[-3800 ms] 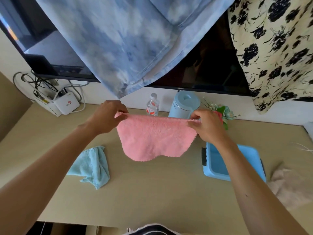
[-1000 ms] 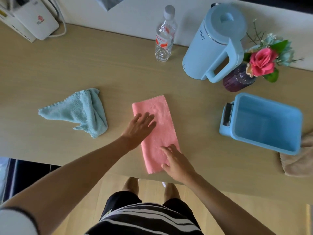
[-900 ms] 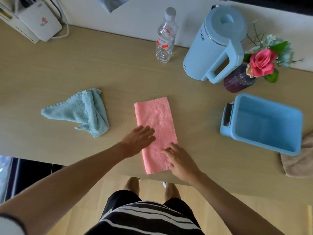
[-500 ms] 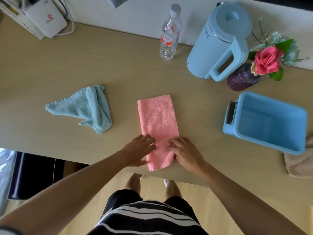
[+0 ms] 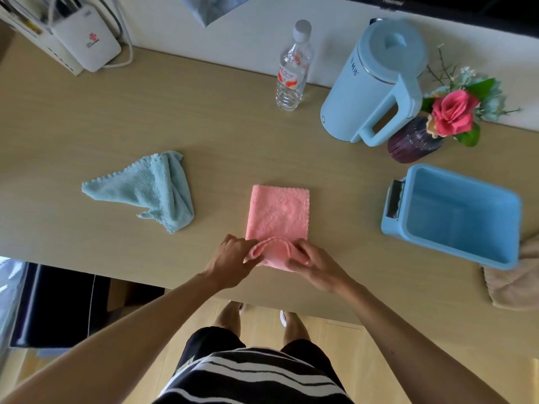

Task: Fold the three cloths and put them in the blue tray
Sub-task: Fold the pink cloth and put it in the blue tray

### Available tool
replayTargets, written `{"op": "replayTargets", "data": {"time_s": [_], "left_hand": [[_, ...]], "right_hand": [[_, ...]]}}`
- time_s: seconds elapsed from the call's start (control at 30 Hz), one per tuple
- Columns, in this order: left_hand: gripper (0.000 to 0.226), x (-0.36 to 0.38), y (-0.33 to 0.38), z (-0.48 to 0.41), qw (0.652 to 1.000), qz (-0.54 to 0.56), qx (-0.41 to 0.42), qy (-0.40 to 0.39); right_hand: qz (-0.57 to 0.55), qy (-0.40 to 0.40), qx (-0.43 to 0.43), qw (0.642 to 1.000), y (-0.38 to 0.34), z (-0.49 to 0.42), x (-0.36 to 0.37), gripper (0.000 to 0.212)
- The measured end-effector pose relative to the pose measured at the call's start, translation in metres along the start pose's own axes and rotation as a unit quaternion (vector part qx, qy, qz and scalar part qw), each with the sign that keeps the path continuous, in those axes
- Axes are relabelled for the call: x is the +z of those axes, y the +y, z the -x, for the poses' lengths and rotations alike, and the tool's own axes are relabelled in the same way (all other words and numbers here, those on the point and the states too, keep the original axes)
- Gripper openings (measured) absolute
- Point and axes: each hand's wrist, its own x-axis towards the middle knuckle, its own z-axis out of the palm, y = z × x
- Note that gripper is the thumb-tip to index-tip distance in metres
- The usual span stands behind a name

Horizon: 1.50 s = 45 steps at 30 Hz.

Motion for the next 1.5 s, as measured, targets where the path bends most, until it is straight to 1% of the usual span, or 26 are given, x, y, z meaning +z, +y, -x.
{"op": "replayTargets", "data": {"time_s": [0.03, 0.07, 0.1, 0.13, 0.17, 0.2, 0.27, 0.3, 0.33, 0.37, 0.4, 0.5, 0.63, 0.73, 0.87, 1.0, 1.1, 1.2, 1.27, 1.3, 1.37, 1.4, 1.47, 1.5], "left_hand": [[0.024, -0.002, 0.000, -0.002, 0.999, 0.029, -0.019, -0.008], [0.028, -0.006, 0.001, -0.004, 0.998, 0.048, -0.036, -0.014], [0.031, -0.009, 0.001, -0.006, 0.997, 0.057, -0.050, -0.016], [0.032, -0.011, 0.003, -0.008, 0.996, 0.059, -0.063, -0.015], [0.030, -0.014, 0.003, -0.010, 0.995, 0.060, -0.073, -0.011], [0.027, -0.016, 0.004, -0.012, 0.994, 0.063, -0.083, -0.008], [0.023, -0.023, 0.008, -0.017, 0.992, 0.080, -0.094, -0.003], [0.026, -0.026, 0.008, -0.021, 0.991, 0.094, -0.096, 0.002], [0.029, -0.028, 0.008, -0.024, 0.989, 0.108, -0.102, 0.007], [0.031, -0.029, 0.008, -0.028, 0.987, 0.120, -0.106, 0.013], [0.032, -0.031, 0.008, -0.031, 0.986, 0.126, -0.111, 0.017], [0.025, -0.031, 0.008, -0.043, 0.980, 0.148, -0.131, 0.035], [0.024, -0.027, 0.006, -0.056, 0.971, 0.155, -0.170, 0.065], [0.021, -0.026, 0.003, -0.062, 0.969, 0.152, -0.180, 0.077], [0.023, -0.027, -0.001, -0.071, 0.969, 0.129, -0.187, 0.096], [0.029, -0.026, -0.003, -0.082, 0.972, 0.088, -0.189, 0.107], [0.036, -0.021, -0.007, -0.086, 0.976, 0.038, -0.191, 0.097], [0.039, -0.013, -0.010, -0.082, 0.980, -0.008, -0.175, 0.097], [0.043, -0.013, -0.009, -0.077, 0.979, -0.039, -0.156, 0.126], [0.047, -0.014, -0.009, -0.074, 0.978, -0.070, -0.130, 0.146], [0.059, -0.017, -0.010, -0.069, 0.973, -0.159, -0.037, 0.166], [0.062, -0.018, -0.010, -0.066, 0.968, -0.194, 0.022, 0.157], [0.062, -0.015, -0.012, -0.062, 0.962, -0.226, 0.121, 0.098], [0.064, -0.013, -0.015, -0.061, 0.959, -0.235, 0.148, 0.063]], "right_hand": [[-0.034, -0.014, 0.003, 0.999, -0.001, 0.002, -0.001, 0.058], [-0.041, -0.020, 0.001, 0.999, -0.001, 0.002, -0.001, 0.070], [-0.028, -0.014, -0.003, 1.000, -0.002, 0.002, -0.001, 0.077], [0.002, 0.006, -0.010, 1.000, -0.002, 0.001, 0.000, 0.078], [0.035, 0.038, -0.019, 0.998, -0.004, -0.001, 0.000, 0.072], [0.052, 0.073, -0.032, 0.995, -0.005, -0.003, 0.000, 0.060], [0.031, 0.139, -0.039, 0.989, -0.011, -0.008, -0.003, 0.026], [0.012, 0.162, -0.034, 0.986, -0.013, -0.011, -0.006, 0.012], [-0.007, 0.184, -0.031, 0.982, -0.015, -0.014, -0.009, 0.015], [-0.025, 0.199, -0.023, 0.979, -0.017, -0.018, -0.012, 0.026], [-0.042, 0.208, -0.014, 0.977, -0.018, -0.022, -0.015, 0.032], [-0.063, 0.217, 0.012, 0.974, -0.021, -0.033, -0.021, 0.035], [-0.061, 0.234, 0.027, 0.970, -0.022, -0.049, -0.023, 0.043], [-0.039, 0.241, 0.034, 0.969, -0.027, -0.059, -0.024, 0.036], [-0.019, 0.263, 0.041, 0.964, -0.029, -0.073, -0.026, 0.023], [0.057, 0.296, 0.050, 0.952, -0.025, -0.086, -0.027, 0.012], [0.105, 0.306, 0.051, 0.945, -0.015, -0.093, -0.022, 0.012], [0.161, 0.318, 0.051, 0.933, -0.008, -0.096, -0.015, 0.016], [0.197, 0.336, 0.044, 0.920, -0.009, -0.095, -0.012, 0.019], [0.208, 0.353, 0.036, 0.911, -0.011, -0.093, -0.012, 0.019], [0.221, 0.400, 0.009, 0.889, -0.017, -0.086, -0.011, 0.016], [0.231, 0.419, -0.010, 0.878, -0.021, -0.081, -0.011, 0.020], [0.255, 0.418, -0.056, 0.870, -0.027, -0.071, -0.007, 0.030], [0.271, 0.399, -0.083, 0.872, -0.028, -0.067, -0.003, 0.034]]}}
